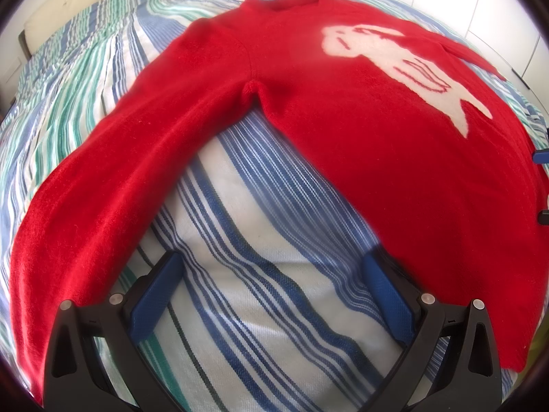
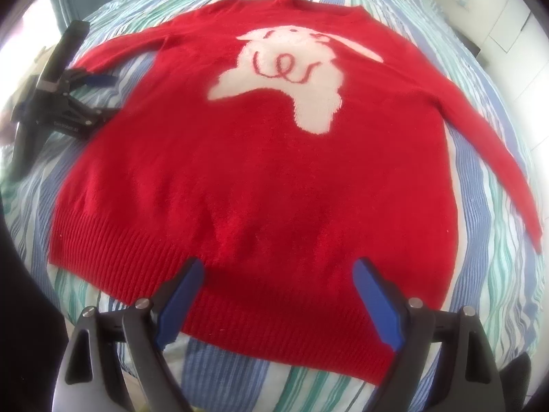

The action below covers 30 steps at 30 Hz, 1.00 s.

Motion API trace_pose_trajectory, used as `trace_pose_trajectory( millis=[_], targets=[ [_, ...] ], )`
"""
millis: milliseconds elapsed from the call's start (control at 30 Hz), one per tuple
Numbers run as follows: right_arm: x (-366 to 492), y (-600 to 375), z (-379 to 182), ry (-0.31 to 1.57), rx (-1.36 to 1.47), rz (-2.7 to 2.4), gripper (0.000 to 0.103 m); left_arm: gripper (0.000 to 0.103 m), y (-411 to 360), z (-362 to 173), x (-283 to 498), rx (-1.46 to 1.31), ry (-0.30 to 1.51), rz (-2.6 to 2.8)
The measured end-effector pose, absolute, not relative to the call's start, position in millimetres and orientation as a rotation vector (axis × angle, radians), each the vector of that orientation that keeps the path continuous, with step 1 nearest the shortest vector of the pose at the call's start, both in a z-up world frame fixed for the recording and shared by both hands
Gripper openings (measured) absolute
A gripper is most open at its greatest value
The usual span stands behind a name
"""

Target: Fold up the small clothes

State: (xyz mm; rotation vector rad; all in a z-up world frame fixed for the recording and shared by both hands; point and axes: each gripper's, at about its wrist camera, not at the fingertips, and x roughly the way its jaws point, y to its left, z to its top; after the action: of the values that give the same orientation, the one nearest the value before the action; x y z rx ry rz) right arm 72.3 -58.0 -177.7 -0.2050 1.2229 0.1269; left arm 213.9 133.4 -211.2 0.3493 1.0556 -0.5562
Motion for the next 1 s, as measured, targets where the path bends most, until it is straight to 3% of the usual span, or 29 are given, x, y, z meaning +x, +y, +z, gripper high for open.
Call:
trace_pose_trajectory(
  millis=[1000],
  targets=[
    [77.2, -56.0, -183.3, 1.240, -0.214, 0.133, 0.088, 0.103, 133.6, -211.0, 214.1, 0.349, 1.056, -0.557]
  ],
)
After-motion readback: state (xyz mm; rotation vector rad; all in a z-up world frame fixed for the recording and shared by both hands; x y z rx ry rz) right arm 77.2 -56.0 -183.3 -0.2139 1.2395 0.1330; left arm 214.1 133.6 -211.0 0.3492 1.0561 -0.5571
